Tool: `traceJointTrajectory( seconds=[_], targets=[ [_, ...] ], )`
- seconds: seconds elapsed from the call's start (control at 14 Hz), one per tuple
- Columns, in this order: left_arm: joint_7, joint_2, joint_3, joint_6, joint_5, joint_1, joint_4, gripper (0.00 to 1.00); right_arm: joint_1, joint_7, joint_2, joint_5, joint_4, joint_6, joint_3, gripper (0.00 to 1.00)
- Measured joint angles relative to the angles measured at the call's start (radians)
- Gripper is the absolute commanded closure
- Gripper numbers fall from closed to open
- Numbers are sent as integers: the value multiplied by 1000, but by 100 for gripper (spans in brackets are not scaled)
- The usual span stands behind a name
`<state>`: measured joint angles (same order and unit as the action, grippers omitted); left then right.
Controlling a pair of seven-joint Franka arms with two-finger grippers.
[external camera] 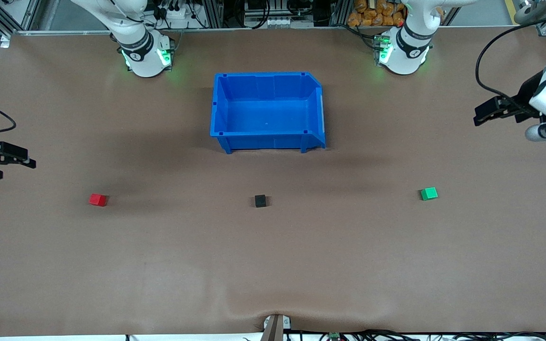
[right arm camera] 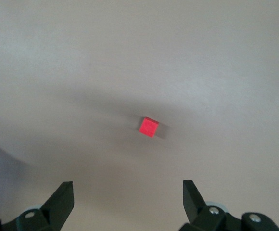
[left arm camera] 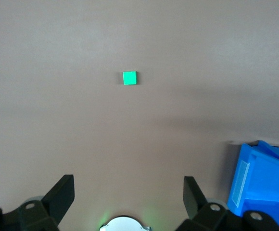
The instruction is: Attach green and red cubes to black cube
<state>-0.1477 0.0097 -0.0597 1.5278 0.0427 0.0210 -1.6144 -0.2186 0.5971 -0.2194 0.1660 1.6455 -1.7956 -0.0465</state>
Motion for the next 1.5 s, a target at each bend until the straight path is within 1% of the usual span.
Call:
traceJointTrajectory(
  seconds=[0.29,0.5,0.64,0.86,1.0,1.14,1.29,1.5],
  targets=[
    [-17,72,1,6,0,-1,-13,0,2,3,-86,6,3,-40,7,0],
    [-45,97,1,70,0,-1,-46,0,0,-126,-176,6,7,-66,4,0],
    [-47,103,1,179,10,-1,-116,0,9,-254,-233,-14,9,-95,8,0],
    [-47,111,0,351,57,-1,-251,0,43,-474,-300,-122,10,-167,12,0],
    [-47,116,0,452,62,-3,-327,0,47,-530,-332,-137,11,-204,11,0],
    [-47,136,0,525,63,-7,-375,0,47,-598,-365,-150,16,-244,9,0],
    [-48,196,1,616,65,-33,-399,0,47,-660,-393,-158,35,-296,9,0],
    [-48,326,1,735,66,-75,-406,0,51,-715,-405,-159,107,-419,11,0]
  ],
)
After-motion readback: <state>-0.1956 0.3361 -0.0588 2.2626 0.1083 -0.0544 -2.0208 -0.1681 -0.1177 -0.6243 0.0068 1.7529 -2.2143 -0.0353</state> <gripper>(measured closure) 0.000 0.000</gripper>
